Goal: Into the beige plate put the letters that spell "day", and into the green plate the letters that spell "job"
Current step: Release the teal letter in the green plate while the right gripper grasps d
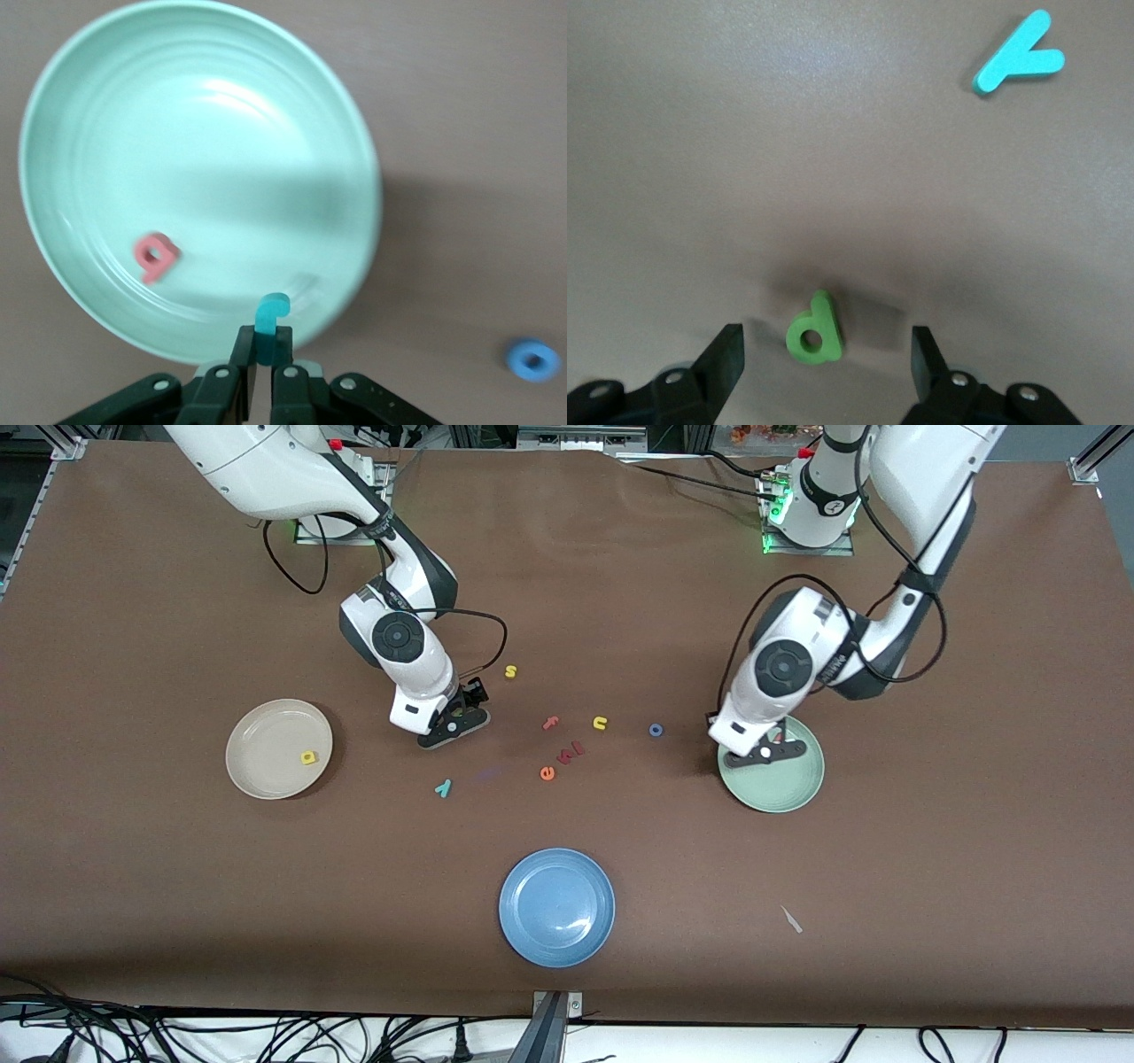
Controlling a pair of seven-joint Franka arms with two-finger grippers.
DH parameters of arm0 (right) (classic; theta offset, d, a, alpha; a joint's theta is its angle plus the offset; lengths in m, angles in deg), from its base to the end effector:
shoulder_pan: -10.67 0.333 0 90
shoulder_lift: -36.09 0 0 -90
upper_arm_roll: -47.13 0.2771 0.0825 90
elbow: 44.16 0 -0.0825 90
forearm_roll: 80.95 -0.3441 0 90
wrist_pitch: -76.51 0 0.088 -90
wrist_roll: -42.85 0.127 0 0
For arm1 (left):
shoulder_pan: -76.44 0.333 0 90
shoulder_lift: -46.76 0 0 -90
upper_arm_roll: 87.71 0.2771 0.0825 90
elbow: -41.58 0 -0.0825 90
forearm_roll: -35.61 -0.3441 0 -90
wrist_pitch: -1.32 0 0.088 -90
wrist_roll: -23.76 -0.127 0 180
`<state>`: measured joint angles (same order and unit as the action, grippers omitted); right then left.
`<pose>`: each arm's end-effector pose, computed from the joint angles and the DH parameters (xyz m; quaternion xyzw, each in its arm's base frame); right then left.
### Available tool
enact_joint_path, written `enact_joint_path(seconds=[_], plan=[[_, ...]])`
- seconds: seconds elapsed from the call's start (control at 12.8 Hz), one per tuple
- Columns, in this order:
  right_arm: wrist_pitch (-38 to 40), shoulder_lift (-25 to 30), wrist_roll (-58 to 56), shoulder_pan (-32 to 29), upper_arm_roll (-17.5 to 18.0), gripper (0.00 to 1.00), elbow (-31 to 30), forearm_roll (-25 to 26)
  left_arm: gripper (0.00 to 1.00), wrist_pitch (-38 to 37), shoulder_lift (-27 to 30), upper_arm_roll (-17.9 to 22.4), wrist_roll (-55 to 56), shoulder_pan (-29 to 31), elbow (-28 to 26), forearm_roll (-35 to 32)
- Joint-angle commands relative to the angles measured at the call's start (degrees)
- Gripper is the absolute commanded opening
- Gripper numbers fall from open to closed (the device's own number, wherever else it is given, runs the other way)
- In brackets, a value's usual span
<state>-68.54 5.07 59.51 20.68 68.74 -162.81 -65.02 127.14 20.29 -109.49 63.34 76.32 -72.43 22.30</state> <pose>0.4589 0.2900 0.1592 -0.9750 -0.2213 0.0191 0.0117 0.5029 -0.1916 0.2024 -0.9908 -0.0843 0.0900 0.0554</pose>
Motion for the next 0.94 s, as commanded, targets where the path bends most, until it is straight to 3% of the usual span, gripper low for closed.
enact_joint_path(seconds=[0.0,0.23,0.55,0.62,0.7,0.86], plan=[[-1.02,-0.36,1.01,0.72,-0.42,0.75,-0.36,1.29,0.00,2.04,-4.89,-0.64,-2.22,1.71,2.12,-1.63],[-1.02,-0.45,1.01,0.72,-0.34,0.65,-0.28,1.29,0.00,3.46,-6.14,-0.37,-2.13,1.71,2.04,-1.63],[-1.02,-0.80,1.09,0.63,-0.42,0.61,-0.01,1.20,0.03,2.67,-5.70,-0.55,-2.04,1.80,1.95,-1.63],[-1.02,-0.80,1.09,0.63,-0.43,0.60,0.08,1.20,0.39,2.41,-5.53,-0.55,-2.13,1.88,1.95,-1.63],[-1.02,-0.80,1.09,0.63,-0.34,0.58,0.08,1.20,0.99,1.45,-5.35,-0.55,-2.39,1.88,2.04,-1.63],[-1.02,-0.89,1.09,0.63,-0.34,0.53,0.08,1.20,1.00,0.92,-3.78,-0.64,-2.40,1.97,2.13,-1.63]])
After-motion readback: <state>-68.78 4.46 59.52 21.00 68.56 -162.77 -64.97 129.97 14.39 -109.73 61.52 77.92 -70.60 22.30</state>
